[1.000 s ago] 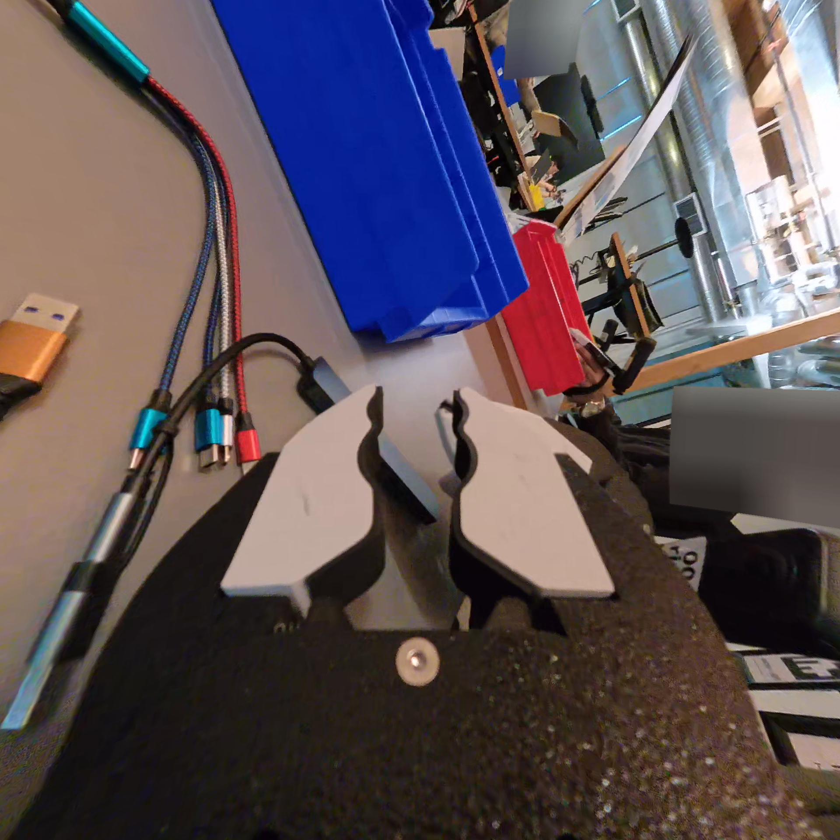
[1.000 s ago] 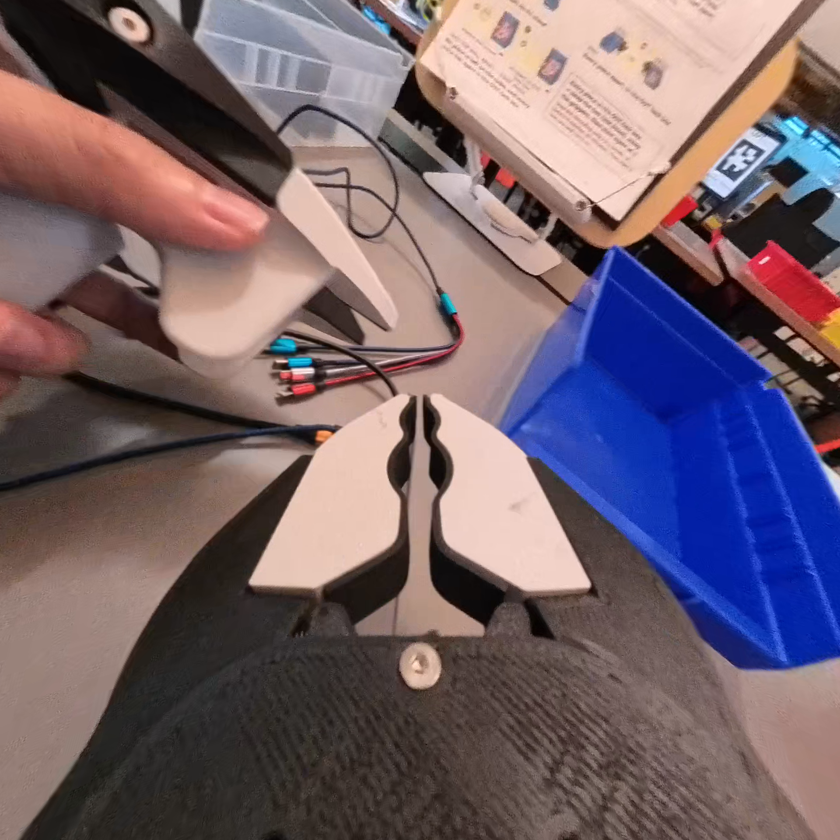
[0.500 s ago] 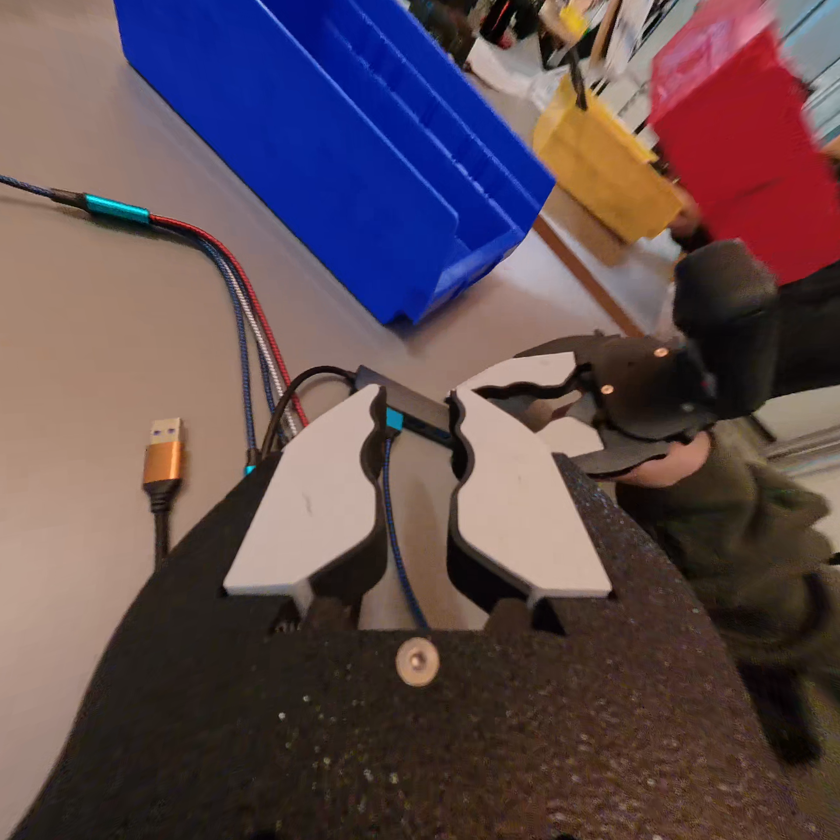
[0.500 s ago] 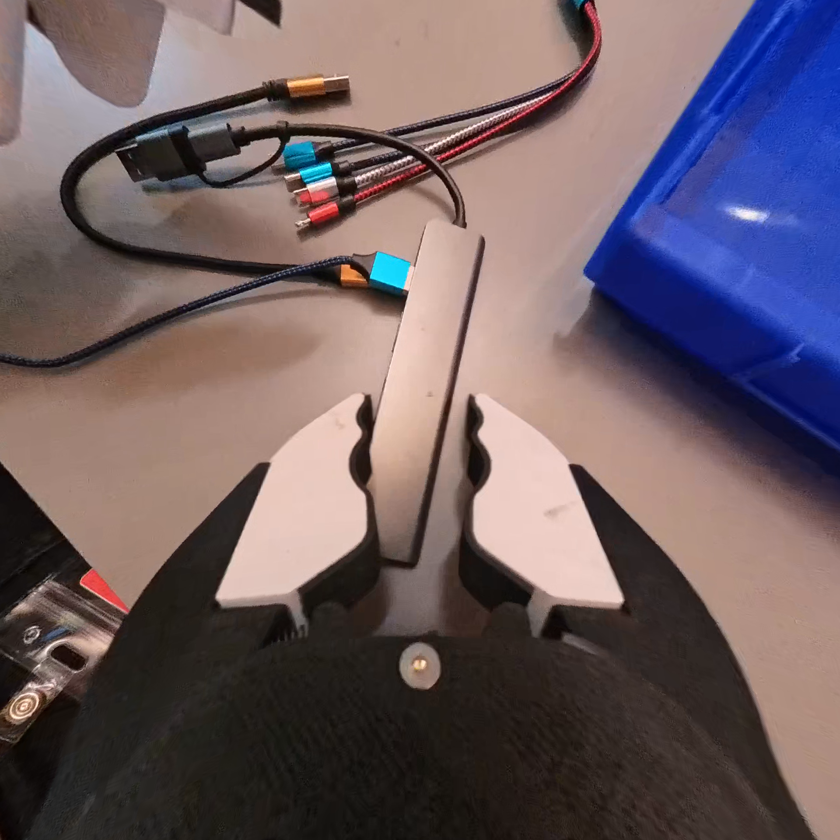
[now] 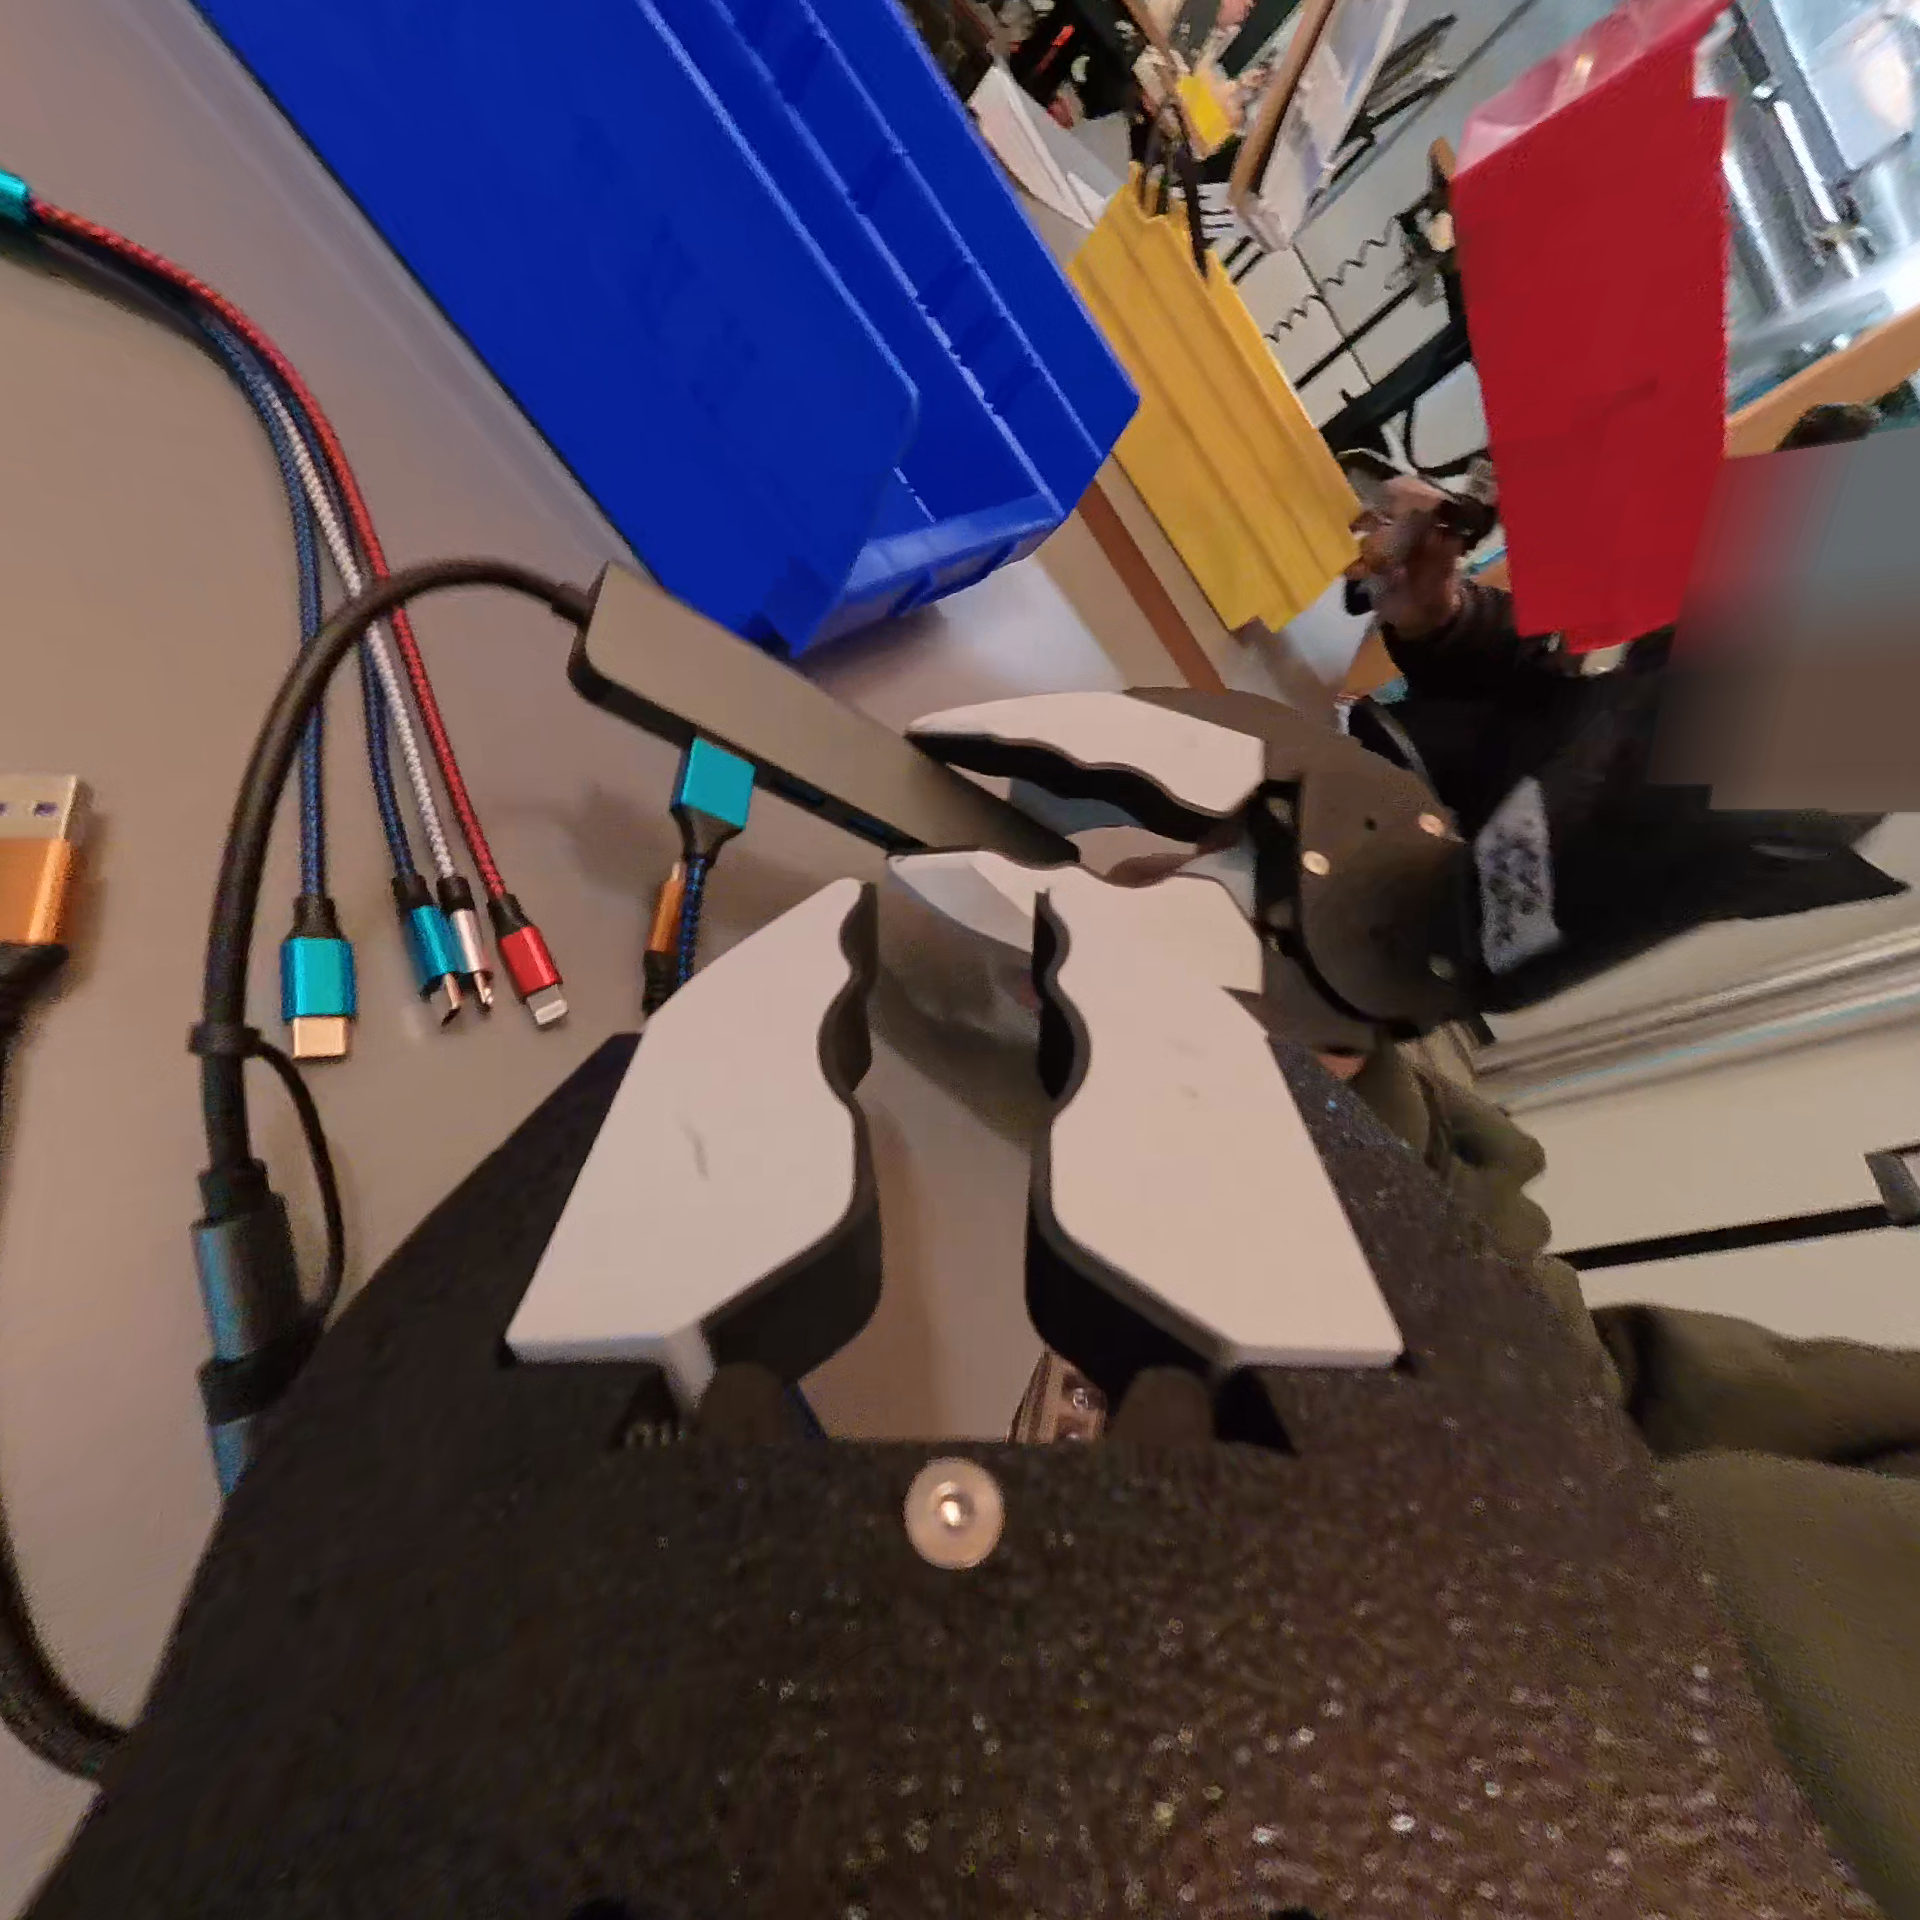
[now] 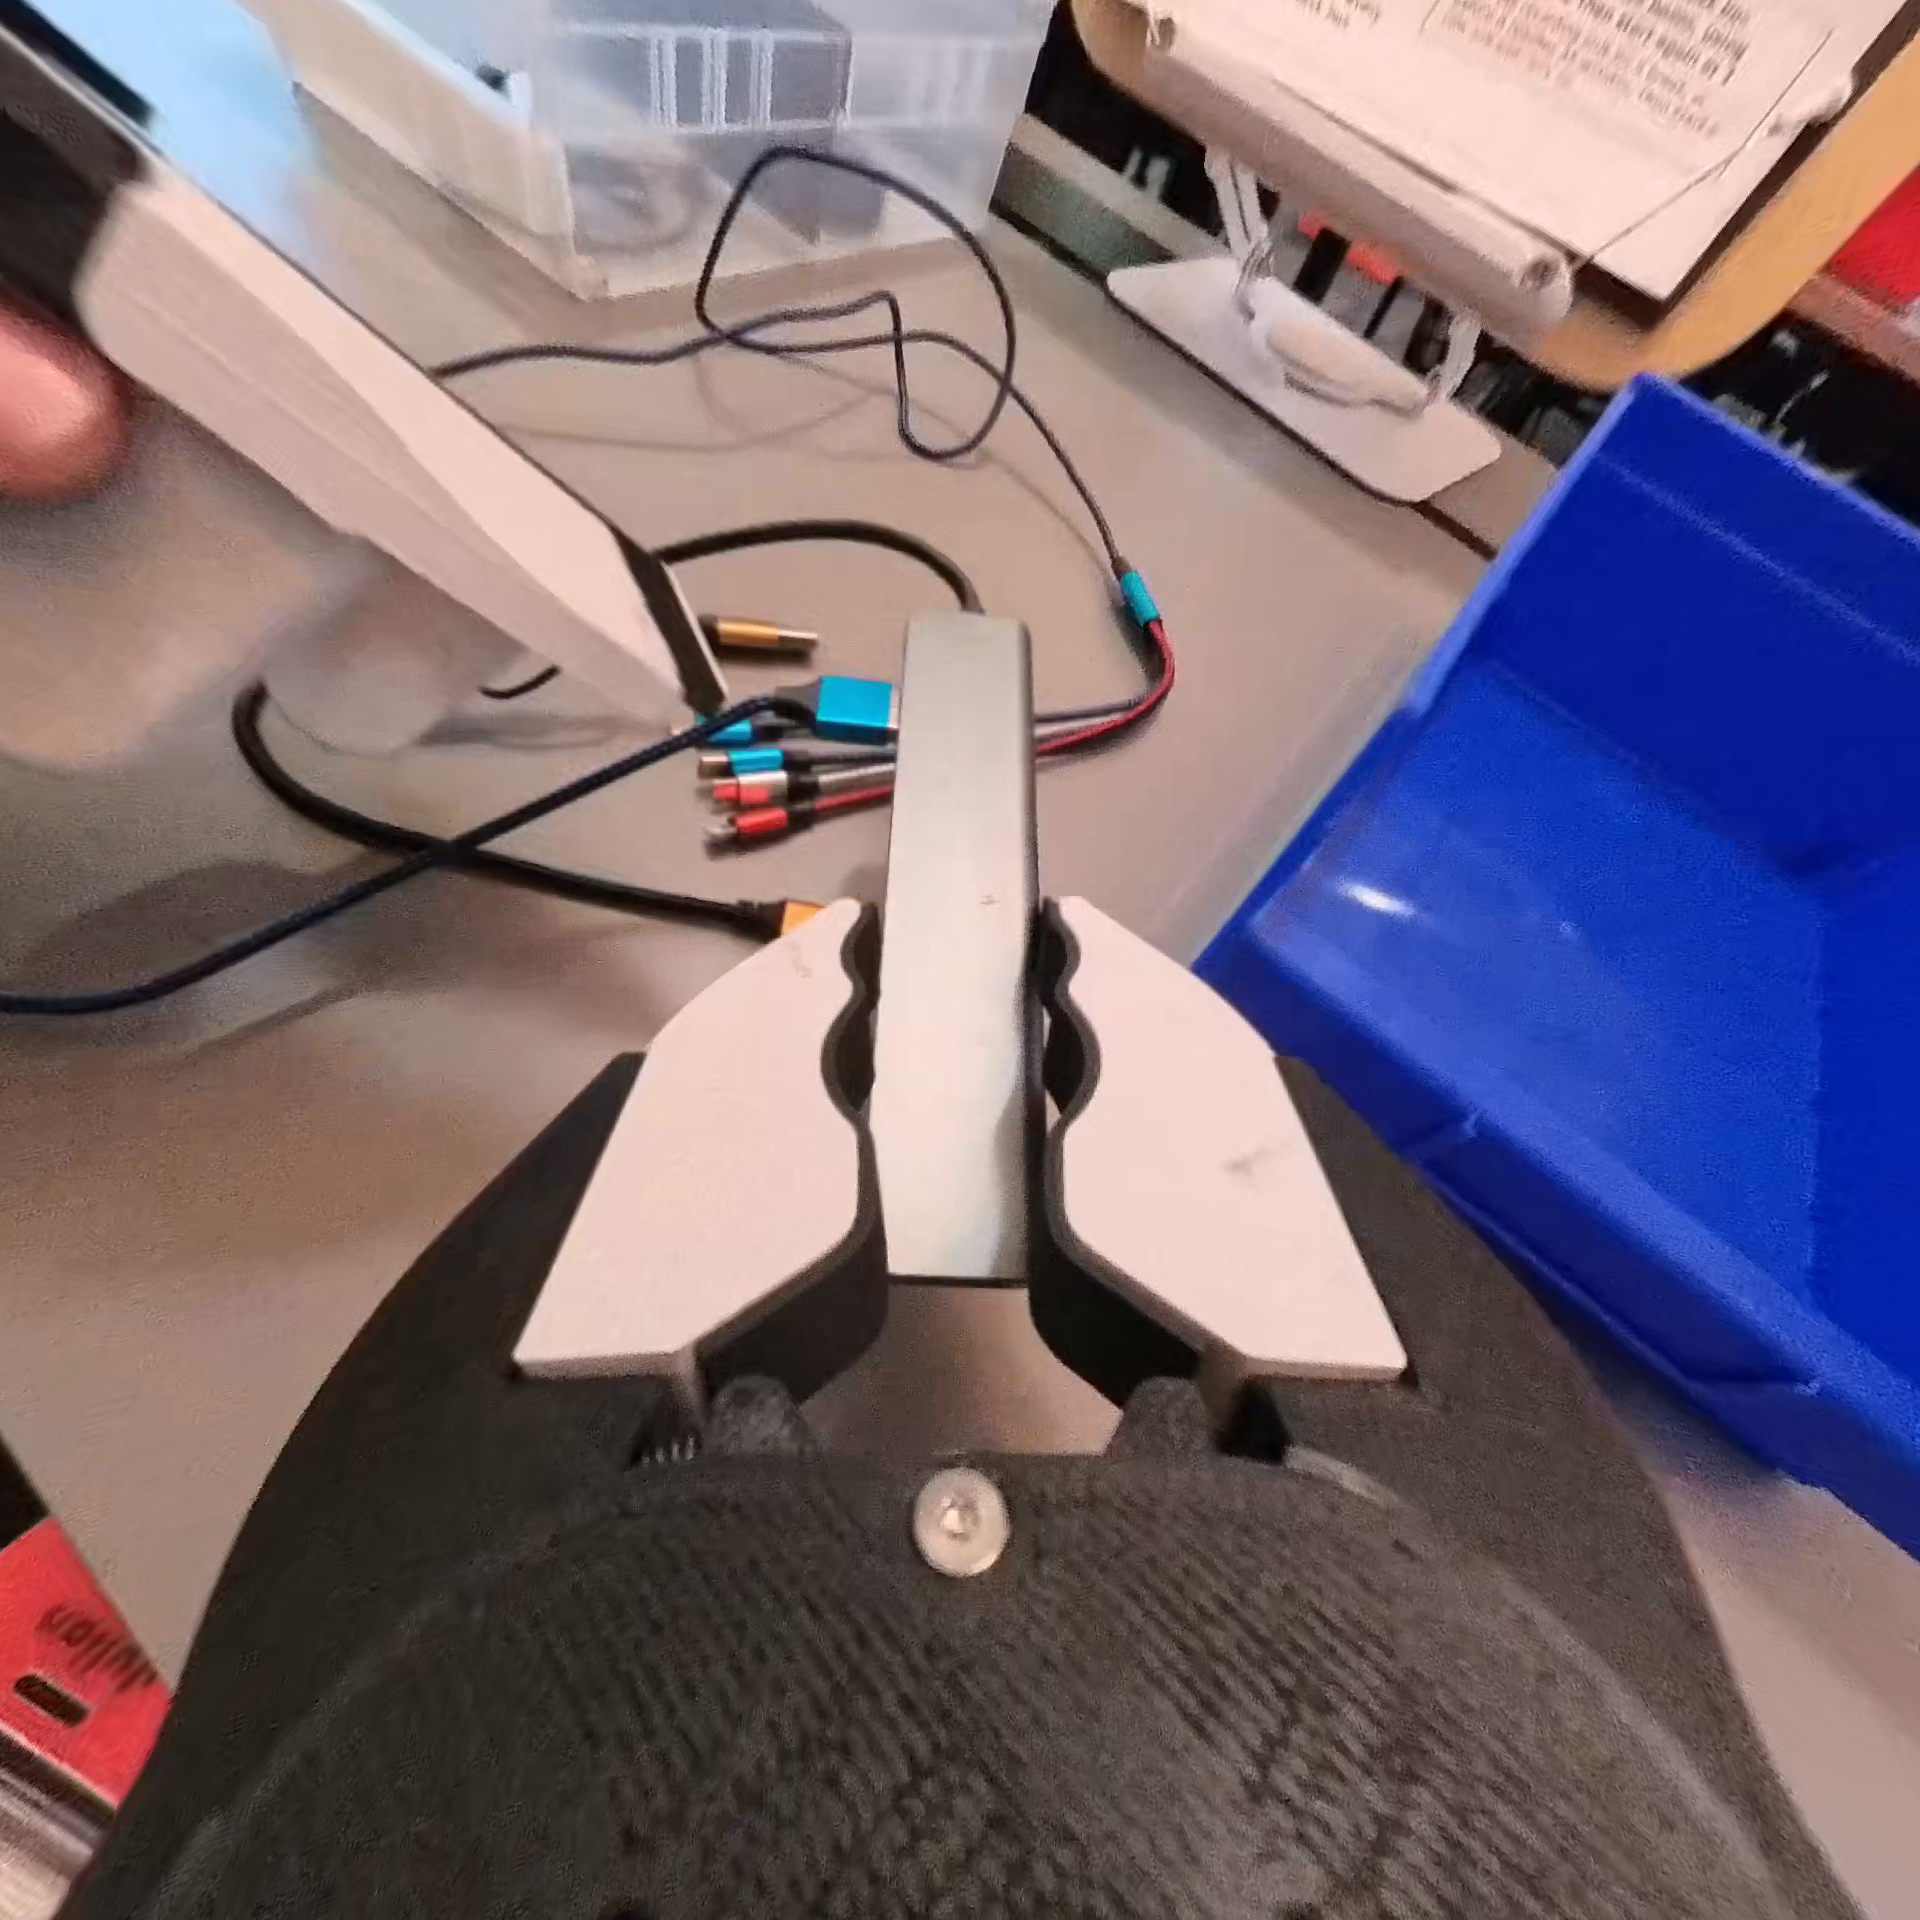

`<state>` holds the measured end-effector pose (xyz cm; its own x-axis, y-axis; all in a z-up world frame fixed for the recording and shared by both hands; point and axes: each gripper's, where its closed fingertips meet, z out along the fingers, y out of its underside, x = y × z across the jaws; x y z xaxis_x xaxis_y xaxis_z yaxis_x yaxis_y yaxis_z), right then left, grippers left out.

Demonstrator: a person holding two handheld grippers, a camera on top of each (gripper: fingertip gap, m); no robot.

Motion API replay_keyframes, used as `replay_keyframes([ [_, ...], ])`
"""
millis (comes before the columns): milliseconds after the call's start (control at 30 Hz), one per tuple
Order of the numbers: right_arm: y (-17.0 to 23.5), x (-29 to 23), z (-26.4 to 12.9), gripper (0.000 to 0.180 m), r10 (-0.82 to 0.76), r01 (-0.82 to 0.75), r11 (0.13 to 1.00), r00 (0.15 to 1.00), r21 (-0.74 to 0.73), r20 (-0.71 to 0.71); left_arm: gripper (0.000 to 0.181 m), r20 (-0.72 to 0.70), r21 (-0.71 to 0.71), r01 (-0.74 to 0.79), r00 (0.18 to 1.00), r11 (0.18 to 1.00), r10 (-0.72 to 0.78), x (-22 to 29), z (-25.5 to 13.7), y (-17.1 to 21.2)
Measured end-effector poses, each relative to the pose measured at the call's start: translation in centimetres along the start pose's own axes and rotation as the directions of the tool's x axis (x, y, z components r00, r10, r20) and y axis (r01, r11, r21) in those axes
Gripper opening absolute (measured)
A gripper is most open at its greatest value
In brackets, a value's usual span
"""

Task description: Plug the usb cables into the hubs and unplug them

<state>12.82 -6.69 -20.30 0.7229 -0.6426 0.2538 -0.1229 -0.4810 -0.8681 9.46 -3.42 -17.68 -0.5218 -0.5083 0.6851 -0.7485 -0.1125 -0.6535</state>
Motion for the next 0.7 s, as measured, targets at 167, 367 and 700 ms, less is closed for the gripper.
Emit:
replay_keyframes([
  [167, -1.3, -0.9, 0.1, 0.029, -0.070, 0.071, 0.996, 0.997, 0.053, -0.020, 0.034, -0.002, 0.030, 0.164, 0.986, 0.986, -0.164, -0.5, 1.0, 0.4],
  [367, -2.1, -1.6, 0.1, 0.029, -0.056, 0.055, 0.995, 0.998, 0.084, 0.014, 0.036, -0.114, 0.074, 0.393, 0.916, 0.916, -0.384, -0.8, 2.0, 0.4],
  [700, 1.6, 0.8, 0.4, 0.031, 0.022, -0.023, 0.999, 0.999, -0.043, -0.032, 0.000, -0.103, 0.182, 0.475, 0.880, 0.861, -0.463, -3.3, 2.9, -0.2],
])
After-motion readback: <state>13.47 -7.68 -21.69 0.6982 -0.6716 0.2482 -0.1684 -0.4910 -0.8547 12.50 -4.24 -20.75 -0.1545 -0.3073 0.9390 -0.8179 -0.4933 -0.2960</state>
